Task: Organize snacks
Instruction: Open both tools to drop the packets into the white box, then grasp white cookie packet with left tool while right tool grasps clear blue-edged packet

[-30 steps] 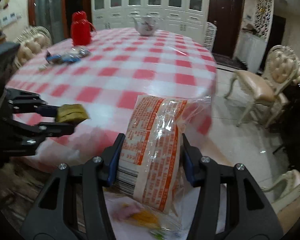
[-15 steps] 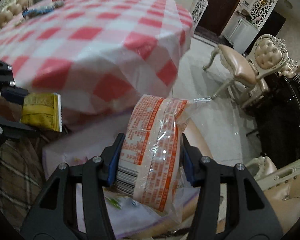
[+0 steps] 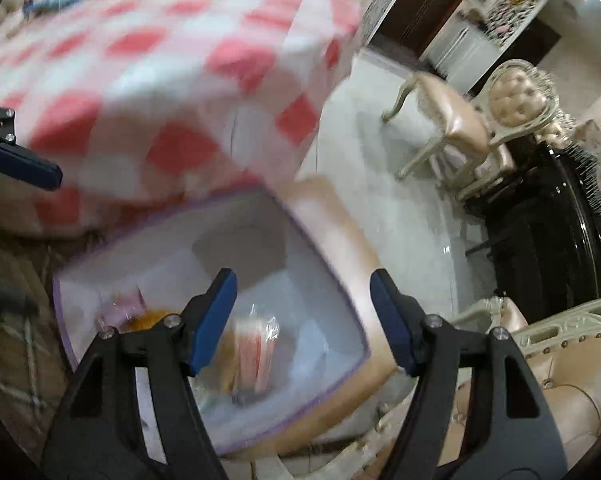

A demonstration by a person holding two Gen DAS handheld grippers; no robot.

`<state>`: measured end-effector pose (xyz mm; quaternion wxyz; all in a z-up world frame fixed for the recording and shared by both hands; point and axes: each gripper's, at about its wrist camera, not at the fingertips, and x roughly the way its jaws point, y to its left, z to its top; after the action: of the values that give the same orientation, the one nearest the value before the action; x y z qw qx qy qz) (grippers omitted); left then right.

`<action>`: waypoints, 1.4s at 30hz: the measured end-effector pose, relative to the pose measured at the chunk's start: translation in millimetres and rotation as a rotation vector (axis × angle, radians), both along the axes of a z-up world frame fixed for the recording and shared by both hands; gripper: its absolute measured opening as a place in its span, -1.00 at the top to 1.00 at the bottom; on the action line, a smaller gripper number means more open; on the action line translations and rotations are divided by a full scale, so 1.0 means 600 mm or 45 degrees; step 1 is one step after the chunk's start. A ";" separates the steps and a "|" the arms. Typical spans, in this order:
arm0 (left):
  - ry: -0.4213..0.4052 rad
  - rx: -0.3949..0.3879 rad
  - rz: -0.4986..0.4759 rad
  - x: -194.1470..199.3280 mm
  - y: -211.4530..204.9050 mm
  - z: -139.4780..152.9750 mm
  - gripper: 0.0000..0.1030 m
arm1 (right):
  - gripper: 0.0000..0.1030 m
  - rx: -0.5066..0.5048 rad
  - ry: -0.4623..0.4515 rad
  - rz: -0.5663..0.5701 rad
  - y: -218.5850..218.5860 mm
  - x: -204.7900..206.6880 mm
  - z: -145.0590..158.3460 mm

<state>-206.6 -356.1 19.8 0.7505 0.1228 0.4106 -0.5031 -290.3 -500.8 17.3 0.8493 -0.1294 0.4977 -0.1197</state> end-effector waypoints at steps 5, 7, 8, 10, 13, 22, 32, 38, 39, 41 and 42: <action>-0.134 -0.031 0.263 0.045 0.121 0.030 -0.44 | -0.42 0.107 -0.348 0.072 0.063 0.023 0.075; -0.160 -0.038 0.383 0.062 0.177 0.038 -0.45 | -0.45 0.256 -0.448 0.154 0.100 0.045 0.089; -0.170 -0.043 0.438 0.067 0.205 0.042 -0.46 | -0.47 0.297 -0.460 0.189 0.118 0.056 0.091; -0.197 -0.040 0.534 0.074 0.255 0.044 -0.51 | -0.51 0.356 -0.470 0.274 0.174 0.091 0.097; -0.220 -0.026 0.698 0.090 0.346 0.046 -0.54 | -0.54 0.392 -0.441 0.388 0.267 0.150 0.096; -0.225 0.109 1.195 0.196 0.599 0.017 -0.57 | -0.62 0.579 -0.313 0.535 0.456 0.352 0.057; -0.067 0.077 1.585 0.364 0.790 -0.001 -0.59 | -0.62 0.608 -0.177 0.602 0.585 0.550 0.013; -0.051 0.173 1.666 0.439 0.797 -0.018 -0.59 | -0.62 0.614 -0.117 0.603 0.621 0.647 -0.004; -0.035 0.168 1.677 0.449 0.797 -0.020 -0.59 | -0.62 0.625 -0.106 0.606 0.628 0.664 -0.007; 0.014 0.173 1.677 0.467 0.797 -0.027 -0.59 | -0.63 0.610 -0.105 0.610 0.638 0.683 -0.010; 0.010 0.189 1.677 0.475 0.795 -0.030 -0.62 | -0.63 0.599 -0.103 0.617 0.645 0.694 -0.012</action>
<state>78.2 120.8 2.0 0.8893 -0.1041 0.4361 0.0900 126.2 -114.1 9.8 0.8787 -0.0396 0.4324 0.1986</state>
